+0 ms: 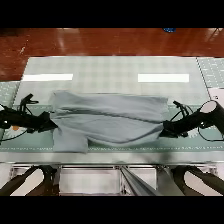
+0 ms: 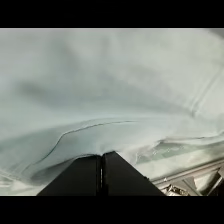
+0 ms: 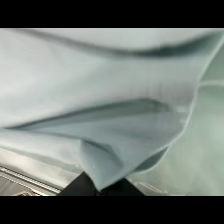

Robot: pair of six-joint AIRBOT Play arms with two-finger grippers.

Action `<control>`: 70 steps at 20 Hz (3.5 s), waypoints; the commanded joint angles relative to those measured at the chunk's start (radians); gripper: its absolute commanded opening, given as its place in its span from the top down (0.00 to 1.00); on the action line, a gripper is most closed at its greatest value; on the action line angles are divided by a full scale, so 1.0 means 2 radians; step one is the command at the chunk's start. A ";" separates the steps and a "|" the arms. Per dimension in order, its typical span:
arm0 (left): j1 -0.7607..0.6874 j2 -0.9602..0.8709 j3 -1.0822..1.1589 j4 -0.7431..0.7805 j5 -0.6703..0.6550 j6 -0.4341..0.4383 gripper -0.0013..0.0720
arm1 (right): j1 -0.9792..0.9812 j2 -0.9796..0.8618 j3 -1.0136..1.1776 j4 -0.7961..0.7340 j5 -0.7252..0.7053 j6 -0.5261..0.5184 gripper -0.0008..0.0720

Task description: Fold the shirts.

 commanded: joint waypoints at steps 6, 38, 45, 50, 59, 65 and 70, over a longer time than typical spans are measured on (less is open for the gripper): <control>0.000 -0.039 0.129 -0.017 0.009 -0.013 0.96 | 0.001 -0.024 0.129 0.003 0.015 0.008 0.95; -0.029 -0.056 0.295 0.014 0.168 -0.024 0.29 | -0.138 -0.065 0.183 -0.002 -0.171 0.049 0.42; -0.117 0.084 0.042 0.013 0.250 -0.036 0.29 | -0.102 -0.141 0.104 0.154 -0.205 -0.051 0.41; -0.128 0.076 0.027 0.004 0.254 -0.036 0.29 | -0.090 -0.180 0.104 0.217 -0.188 -0.089 0.41; -0.129 0.074 0.027 -0.006 0.259 -0.035 0.90 | -0.033 -0.166 0.143 0.199 -0.165 -0.088 0.95; -0.268 -0.027 0.111 -0.030 0.280 0.013 0.96 | -0.079 -0.008 0.164 0.103 -0.079 -0.041 0.95; -0.442 -0.255 0.310 -0.030 0.281 -0.045 0.96 | -0.072 0.106 0.164 0.073 -0.032 -0.007 0.95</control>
